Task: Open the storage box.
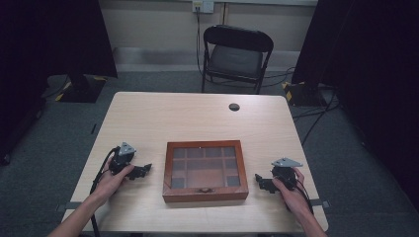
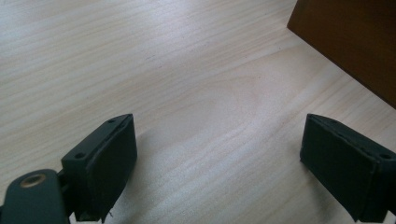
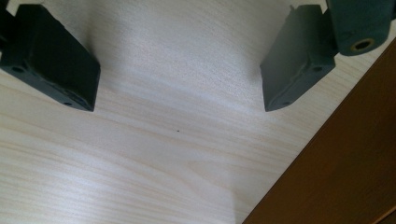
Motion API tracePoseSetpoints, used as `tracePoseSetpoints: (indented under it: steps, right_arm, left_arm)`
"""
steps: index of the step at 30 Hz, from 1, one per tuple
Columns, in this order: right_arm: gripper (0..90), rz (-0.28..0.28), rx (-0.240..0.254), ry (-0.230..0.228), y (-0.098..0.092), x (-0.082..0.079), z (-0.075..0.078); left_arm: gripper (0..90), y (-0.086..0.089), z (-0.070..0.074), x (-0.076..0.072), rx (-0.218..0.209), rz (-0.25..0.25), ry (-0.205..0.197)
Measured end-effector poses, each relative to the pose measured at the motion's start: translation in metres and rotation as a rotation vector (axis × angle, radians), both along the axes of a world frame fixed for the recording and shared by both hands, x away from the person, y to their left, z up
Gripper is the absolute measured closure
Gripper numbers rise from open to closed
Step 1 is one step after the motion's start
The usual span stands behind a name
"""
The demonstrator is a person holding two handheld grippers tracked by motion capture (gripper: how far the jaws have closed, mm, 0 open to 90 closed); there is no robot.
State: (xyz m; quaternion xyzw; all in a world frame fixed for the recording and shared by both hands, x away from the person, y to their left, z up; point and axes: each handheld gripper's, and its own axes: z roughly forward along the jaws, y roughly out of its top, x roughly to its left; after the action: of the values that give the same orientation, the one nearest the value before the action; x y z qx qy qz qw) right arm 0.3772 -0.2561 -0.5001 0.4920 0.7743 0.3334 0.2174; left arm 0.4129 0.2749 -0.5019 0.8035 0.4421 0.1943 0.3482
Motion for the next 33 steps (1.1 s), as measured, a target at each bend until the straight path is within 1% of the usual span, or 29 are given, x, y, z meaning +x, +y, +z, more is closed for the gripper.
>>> tracePoseSetpoints:
  steps: [4, 5, 7, 8, 10, 12, 13, 15, 16, 22, 23, 25, 27, 28, 29, 32, 33]
  right_arm:
    - [11.2, 0.009, -0.008, 0.007, -0.001, 0.001, 0.001]
    - [15.6, 0.013, -0.007, 0.015, -0.001, 0.002, 0.003]
    - [15.6, 0.006, 0.013, 0.026, -0.001, 0.003, 0.006]
    - [15.6, 0.006, 0.013, 0.026, -0.001, 0.003, 0.006]
    - [16.1, 0.013, 0.020, 0.021, -0.001, 0.003, 0.010]
    - [16.2, 0.042, 0.033, 0.014, -0.002, 0.001, 0.014]
    - [16.9, 0.047, 0.042, 0.013, -0.002, 0.000, 0.017]
    - [20.2, 0.058, 0.048, -0.014, -0.001, -0.001, 0.024]
    - [20.3, 0.065, 0.054, -0.022, -0.001, -0.002, 0.027]
    - [21.9, 0.154, 0.104, -0.056, 0.006, -0.007, 0.046]
    - [22.1, 0.173, 0.145, -0.064, 0.006, -0.008, 0.052]
    - [23.5, 0.187, 0.175, -0.070, 0.005, -0.009, 0.058]
    - [23.8, 0.195, 0.181, -0.073, 0.006, -0.009, 0.060]
    - [25.9, 0.212, 0.197, -0.084, 0.006, -0.010, 0.066]
    - [25.9, 0.212, 0.197, -0.084, 0.006, -0.010, 0.066]
    - [26.8, 0.223, 0.223, -0.092, 0.008, -0.012, 0.073]
    - [26.8, 0.232, 0.226, -0.096, 0.009, -0.013, 0.075]
  left_arm:
    - [9.9, -0.001, 0.000, 0.000, -0.005, 0.000, 0.001]
    - [9.9, -0.001, 0.000, 0.000, -0.005, 0.000, 0.000]
    - [9.9, -0.001, 0.000, 0.000, -0.006, 0.000, 0.001]
    - [9.9, -0.001, 0.000, 0.000, -0.006, 0.000, 0.001]
    - [9.9, -0.001, 0.000, 0.000, -0.005, 0.000, 0.001]
    - [9.9, -0.001, 0.000, 0.000, -0.006, 0.001, 0.001]
    - [9.9, -0.001, 0.000, 0.000, -0.004, 0.000, 0.002]
    - [10.0, -0.001, 0.000, 0.000, 0.000, 0.001, 0.001]
    - [10.0, -0.001, 0.000, -0.001, 0.002, -0.002, 0.000]
    - [10.0, 0.000, 0.000, -0.001, 0.007, -0.011, 0.000]
    - [9.9, 0.000, 0.000, -0.001, 0.007, -0.010, 0.000]
    - [9.8, 0.000, 0.000, -0.001, 0.006, -0.011, 0.000]
    - [9.6, -0.001, 0.000, -0.001, 0.002, -0.009, 0.000]
    - [9.7, -0.001, 0.000, -0.001, 0.002, -0.009, 0.000]
    - [9.6, -0.001, 0.000, -0.001, 0.002, -0.009, 0.000]
    - [9.6, -0.001, 0.000, -0.001, 0.001, -0.009, 0.000]
    - [9.6, -0.001, 0.000, -0.001, 0.002, -0.009, 0.000]
